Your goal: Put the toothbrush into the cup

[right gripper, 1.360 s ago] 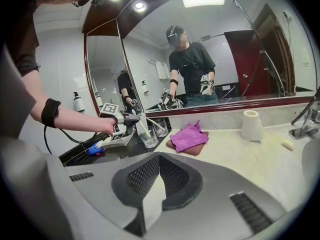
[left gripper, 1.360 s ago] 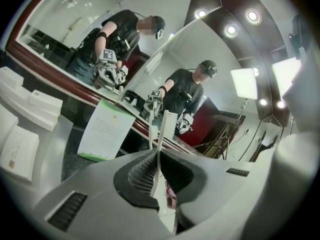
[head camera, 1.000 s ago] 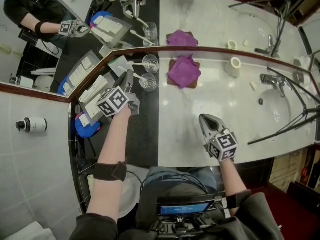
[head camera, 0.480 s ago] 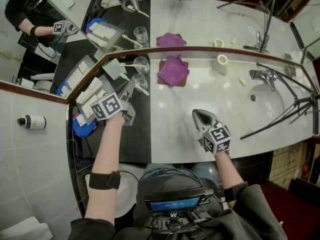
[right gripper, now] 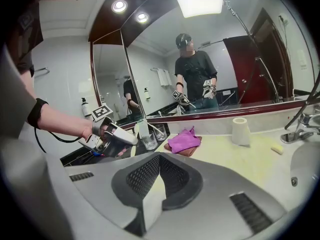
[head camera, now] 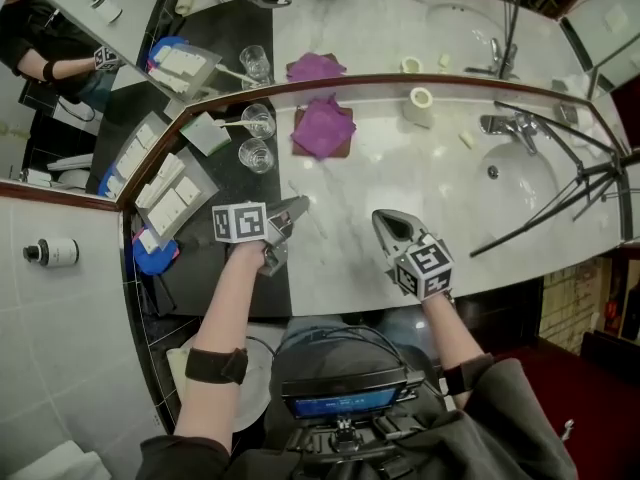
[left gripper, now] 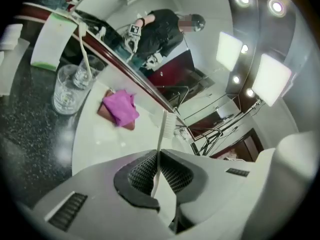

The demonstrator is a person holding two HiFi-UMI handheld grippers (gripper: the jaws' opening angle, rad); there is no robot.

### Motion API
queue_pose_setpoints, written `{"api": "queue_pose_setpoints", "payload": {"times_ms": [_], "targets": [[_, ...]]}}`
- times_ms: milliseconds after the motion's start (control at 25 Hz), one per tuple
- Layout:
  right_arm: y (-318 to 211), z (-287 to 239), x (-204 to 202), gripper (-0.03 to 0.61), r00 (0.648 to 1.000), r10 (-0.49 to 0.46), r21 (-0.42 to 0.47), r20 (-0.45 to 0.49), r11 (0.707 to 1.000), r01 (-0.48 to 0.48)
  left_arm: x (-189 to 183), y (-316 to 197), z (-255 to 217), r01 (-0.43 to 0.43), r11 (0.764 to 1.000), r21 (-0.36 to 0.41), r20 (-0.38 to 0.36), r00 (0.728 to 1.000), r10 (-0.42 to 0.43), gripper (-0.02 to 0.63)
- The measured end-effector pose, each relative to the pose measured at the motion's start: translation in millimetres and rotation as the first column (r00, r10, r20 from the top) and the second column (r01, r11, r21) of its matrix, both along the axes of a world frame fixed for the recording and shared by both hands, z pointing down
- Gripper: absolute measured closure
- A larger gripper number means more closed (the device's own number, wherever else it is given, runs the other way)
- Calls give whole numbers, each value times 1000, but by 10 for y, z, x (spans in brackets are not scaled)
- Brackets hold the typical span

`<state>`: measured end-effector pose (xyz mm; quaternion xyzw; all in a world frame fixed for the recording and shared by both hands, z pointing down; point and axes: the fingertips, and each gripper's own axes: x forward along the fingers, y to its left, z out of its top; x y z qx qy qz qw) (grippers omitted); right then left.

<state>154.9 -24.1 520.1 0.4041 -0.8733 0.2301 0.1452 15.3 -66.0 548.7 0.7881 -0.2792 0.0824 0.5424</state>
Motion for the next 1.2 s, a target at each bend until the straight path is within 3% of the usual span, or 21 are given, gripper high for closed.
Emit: {"api": "queue_pose_setpoints", "payload": {"times_ms": [240,520,1200], "targets": [[116,152,79,561,1000,27,-21,-11,999,-27,245,245,402,-126,986,-111,19,991,129,600],[208,274,110,561,998,55,-49,-18,997,-56,401,265,727,-204,958,-200,22,977,212,600],[98,652,47,561,994,94,-120,-61,988,-101,446,140,1245,-252,905,-343,-9,964,265,597]]}}
